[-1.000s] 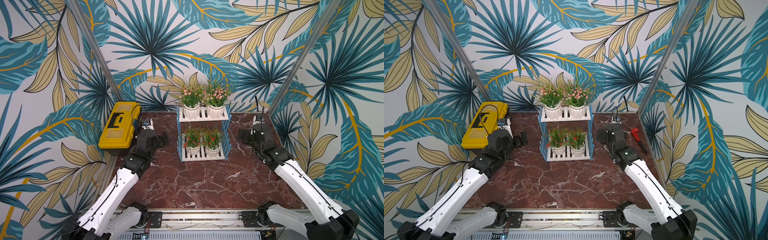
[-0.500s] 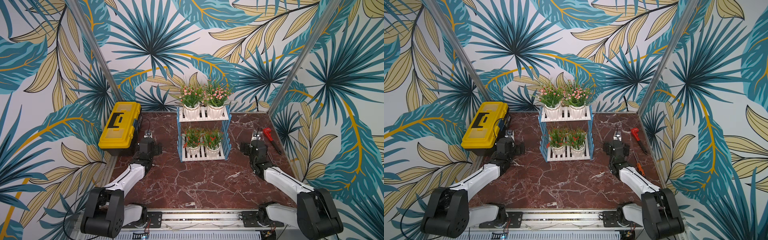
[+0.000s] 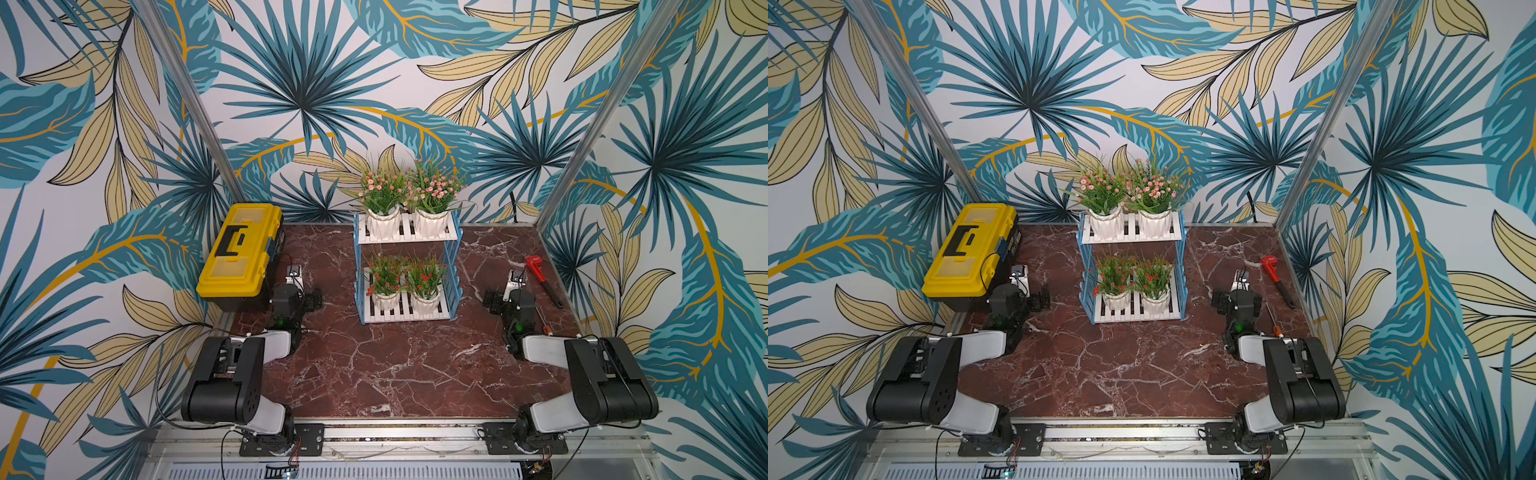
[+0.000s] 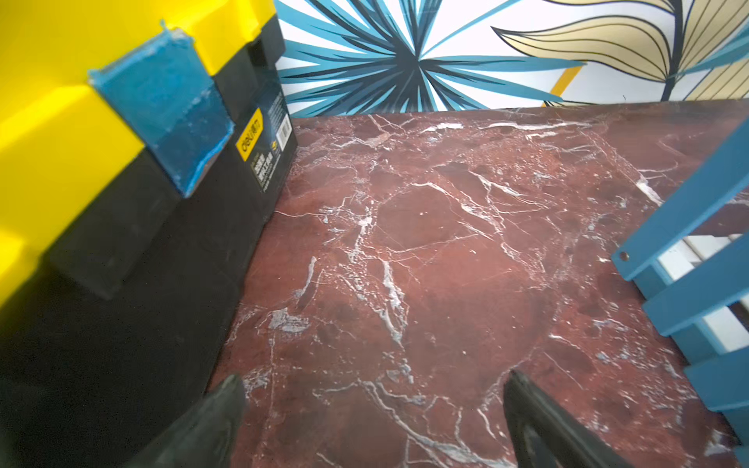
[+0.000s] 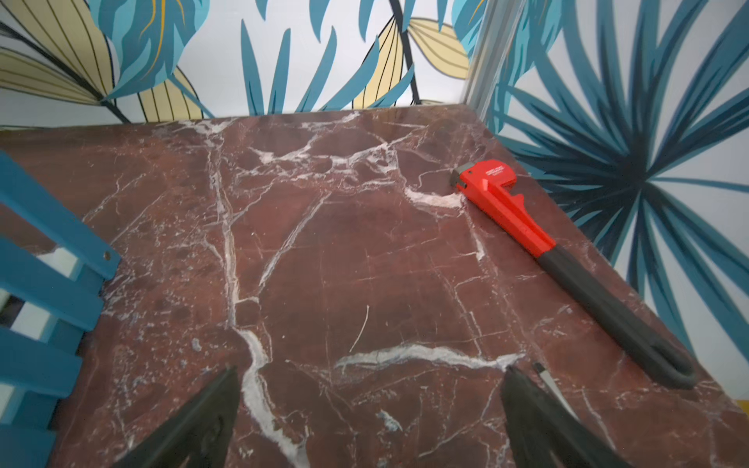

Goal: Place the baby's breath potted plants on the rack by color
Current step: Reset both arms

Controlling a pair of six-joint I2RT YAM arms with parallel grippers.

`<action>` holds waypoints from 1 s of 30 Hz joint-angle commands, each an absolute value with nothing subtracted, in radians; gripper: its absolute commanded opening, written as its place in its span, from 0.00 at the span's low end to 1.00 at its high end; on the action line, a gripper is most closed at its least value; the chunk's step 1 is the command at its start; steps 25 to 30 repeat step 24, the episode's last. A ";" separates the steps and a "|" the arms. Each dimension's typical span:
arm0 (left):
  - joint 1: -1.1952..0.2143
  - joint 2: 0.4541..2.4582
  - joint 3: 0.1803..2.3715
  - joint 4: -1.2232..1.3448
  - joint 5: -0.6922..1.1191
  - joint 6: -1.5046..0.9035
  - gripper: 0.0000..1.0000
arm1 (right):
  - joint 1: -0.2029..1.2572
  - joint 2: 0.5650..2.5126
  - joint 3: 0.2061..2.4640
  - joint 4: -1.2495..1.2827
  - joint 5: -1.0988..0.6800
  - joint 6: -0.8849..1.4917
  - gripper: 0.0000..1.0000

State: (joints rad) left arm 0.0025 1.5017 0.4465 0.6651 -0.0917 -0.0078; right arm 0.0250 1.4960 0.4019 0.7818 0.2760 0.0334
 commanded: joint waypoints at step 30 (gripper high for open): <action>0.020 1.511 0.426 0.773 -0.031 -0.022 1.00 | 0.027 1.490 0.411 0.817 0.196 0.031 0.99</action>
